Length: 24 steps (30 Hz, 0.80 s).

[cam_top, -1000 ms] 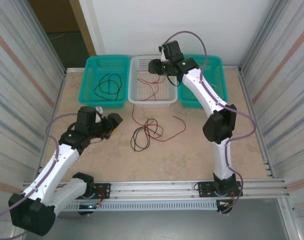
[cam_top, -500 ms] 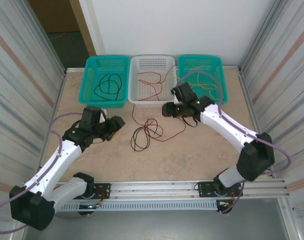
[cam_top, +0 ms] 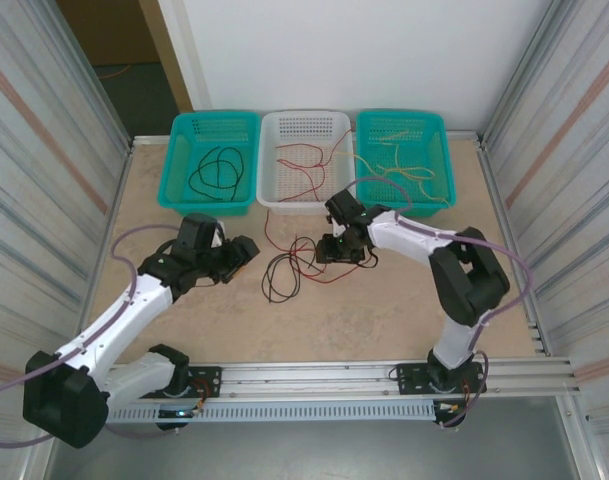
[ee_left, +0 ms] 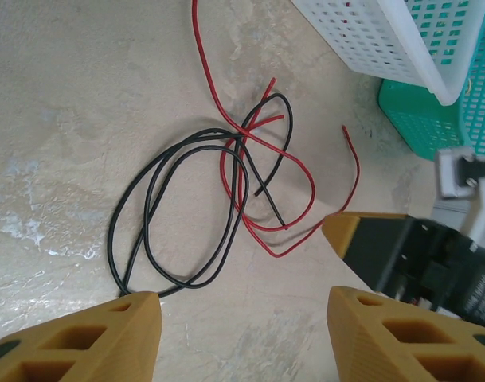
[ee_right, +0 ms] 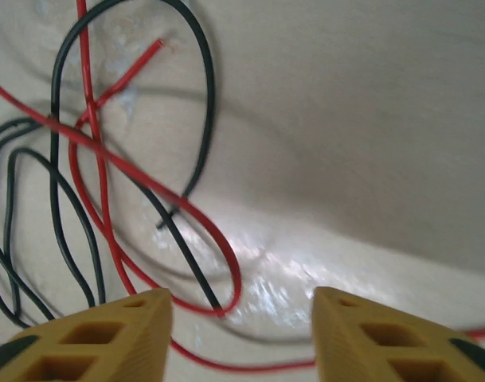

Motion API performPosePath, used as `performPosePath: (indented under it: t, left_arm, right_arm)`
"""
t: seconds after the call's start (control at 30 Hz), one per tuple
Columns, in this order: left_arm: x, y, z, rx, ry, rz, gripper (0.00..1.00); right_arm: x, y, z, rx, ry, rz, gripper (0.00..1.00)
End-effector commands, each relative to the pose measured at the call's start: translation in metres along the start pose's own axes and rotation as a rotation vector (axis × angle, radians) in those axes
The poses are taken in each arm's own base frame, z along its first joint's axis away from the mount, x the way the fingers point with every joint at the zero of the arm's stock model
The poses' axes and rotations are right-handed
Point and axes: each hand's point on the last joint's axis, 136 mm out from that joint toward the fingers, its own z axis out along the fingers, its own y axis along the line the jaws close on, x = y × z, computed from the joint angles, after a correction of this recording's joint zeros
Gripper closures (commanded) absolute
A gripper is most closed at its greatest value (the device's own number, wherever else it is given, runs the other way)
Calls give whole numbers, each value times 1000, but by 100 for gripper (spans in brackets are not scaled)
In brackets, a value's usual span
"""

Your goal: Untangle the cables

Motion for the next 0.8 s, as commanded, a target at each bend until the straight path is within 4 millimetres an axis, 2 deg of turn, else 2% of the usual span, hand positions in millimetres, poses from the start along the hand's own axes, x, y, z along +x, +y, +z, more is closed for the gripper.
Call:
performPosePath:
  t: [0.0, 0.07, 0.13, 0.23, 0.4, 0.57, 0.77]
  left_arm:
    - [-7, -12, 5, 30, -7, 26, 43]
    - [-8, -17, 9, 39, 9, 30, 44]
    - [-8, -21, 12, 49, 13, 34, 44]
    - [-12, -28, 13, 75, 0, 48, 44]
    - [-18, -52, 12, 135, -19, 109, 44]
    - [-17, -101, 3, 289, -38, 234, 47]
    - [-18, -166, -29, 486, -124, 419, 46]
  right_arm:
    - [-8, 17, 5, -48, 6, -14, 66]
    - [-8, 16, 0, -26, -15, -28, 90]
    - [-9, 17, -10, -24, -43, -44, 99]
    - [-11, 22, -32, -41, -85, -79, 100]
    - [-10, 49, -93, -97, -205, -202, 100]
    - [-11, 74, -156, -182, -341, -248, 100]
    - [-30, 100, -235, -271, -518, -260, 100]
